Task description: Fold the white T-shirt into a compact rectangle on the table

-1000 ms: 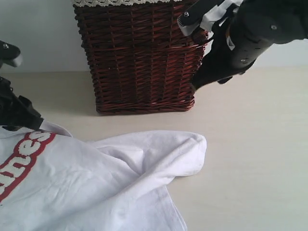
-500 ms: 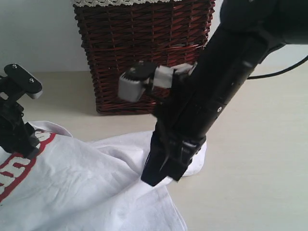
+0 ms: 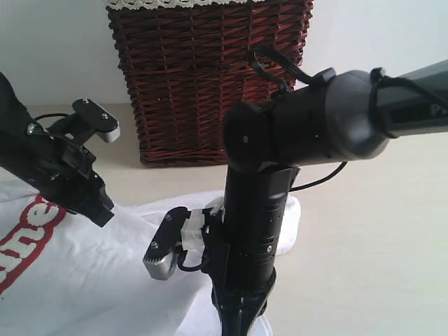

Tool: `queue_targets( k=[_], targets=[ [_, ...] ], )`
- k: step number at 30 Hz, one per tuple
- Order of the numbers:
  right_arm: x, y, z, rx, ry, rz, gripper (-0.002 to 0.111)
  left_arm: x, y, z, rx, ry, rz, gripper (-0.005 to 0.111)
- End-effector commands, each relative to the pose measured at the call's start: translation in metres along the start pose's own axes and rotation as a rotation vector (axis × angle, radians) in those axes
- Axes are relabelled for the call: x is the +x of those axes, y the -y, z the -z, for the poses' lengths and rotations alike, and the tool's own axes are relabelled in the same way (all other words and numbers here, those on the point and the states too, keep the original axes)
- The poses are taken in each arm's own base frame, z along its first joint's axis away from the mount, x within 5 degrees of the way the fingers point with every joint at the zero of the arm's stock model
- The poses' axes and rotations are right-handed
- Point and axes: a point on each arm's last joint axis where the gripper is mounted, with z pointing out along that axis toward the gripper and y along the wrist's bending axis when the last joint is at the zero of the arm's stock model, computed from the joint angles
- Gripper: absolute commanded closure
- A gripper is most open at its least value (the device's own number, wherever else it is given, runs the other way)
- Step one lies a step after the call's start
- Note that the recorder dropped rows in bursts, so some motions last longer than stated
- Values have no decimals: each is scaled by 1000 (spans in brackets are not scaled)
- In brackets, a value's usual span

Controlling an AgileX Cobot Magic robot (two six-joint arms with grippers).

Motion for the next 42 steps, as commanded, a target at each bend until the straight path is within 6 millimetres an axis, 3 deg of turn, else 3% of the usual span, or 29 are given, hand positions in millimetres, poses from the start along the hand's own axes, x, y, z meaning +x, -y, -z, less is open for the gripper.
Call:
queue_targets(
  k=[1, 8, 14, 18, 26, 33, 39, 42],
  targets=[
    [-5, 8, -6, 57, 40, -17, 108, -22, 8, -11, 71, 55, -57, 99],
    [-9, 11, -12, 61, 70, -36, 108, -45, 21, -62, 132, 56, -142, 99],
    [-8, 15, -21, 46, 46, -44, 108, -58, 13, -99, 149, 31, -105, 99],
    [-9, 16, -23, 44, 43, -46, 108, -63, 0, -112, 64, 50, -44, 99],
    [-8, 16, -23, 46, 37, -42, 108, -65, -44, -88, -60, 127, 112, 99],
    [-7, 15, -23, 41, 25, -39, 108, -31, -96, -87, -107, 76, 351, 99],
    [-4, 21, -21, 108, -11, -19, 108, -34, -102, -64, -150, 99, 286, 99],
    [-7, 26, -2, 208, -24, -18, 108, -41, -100, -43, -156, 122, 243, 99]
  ],
)
